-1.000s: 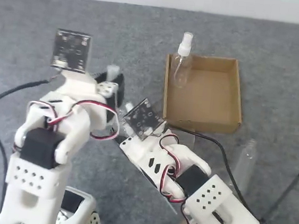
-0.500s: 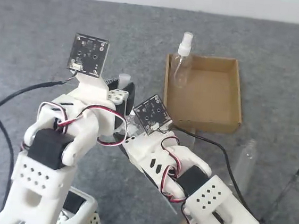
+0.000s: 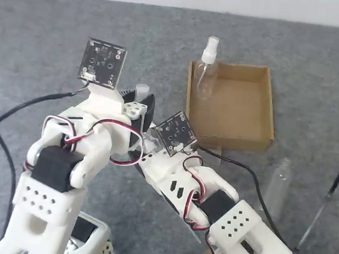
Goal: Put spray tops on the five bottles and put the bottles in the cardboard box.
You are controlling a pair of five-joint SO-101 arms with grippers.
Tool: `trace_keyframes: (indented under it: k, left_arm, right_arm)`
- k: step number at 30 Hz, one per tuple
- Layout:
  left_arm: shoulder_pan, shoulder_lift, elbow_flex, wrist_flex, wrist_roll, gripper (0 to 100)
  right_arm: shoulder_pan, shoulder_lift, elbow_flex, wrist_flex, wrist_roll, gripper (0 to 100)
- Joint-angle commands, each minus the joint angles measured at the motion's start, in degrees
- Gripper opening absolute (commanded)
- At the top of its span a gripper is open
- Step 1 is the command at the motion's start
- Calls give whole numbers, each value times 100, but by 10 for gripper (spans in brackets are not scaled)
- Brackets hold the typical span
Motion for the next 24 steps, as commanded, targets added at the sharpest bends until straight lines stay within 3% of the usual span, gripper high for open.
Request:
trace_keyframes:
  k: [1, 9, 16, 21, 24]
  left_arm:
    - [-167, -105, -268, -88, -97, 99]
    - [-554, -97, -514, -132, -114, 214]
    - [-800, -44, -725, -246, -264, 130]
    - [-1222, -44, -145, -668, -369, 17]
    - [-1116, -97, 207, -659, -633, 9]
  right_arm:
    - [75, -242, -79, -145, -79, 6]
    - [75, -242, -70, -145, -79, 6]
    - [75, -242, -70, -136, -79, 6]
    - [75, -242, -62, -136, -79, 6]
    - [75, -242, -62, -136, -79, 6]
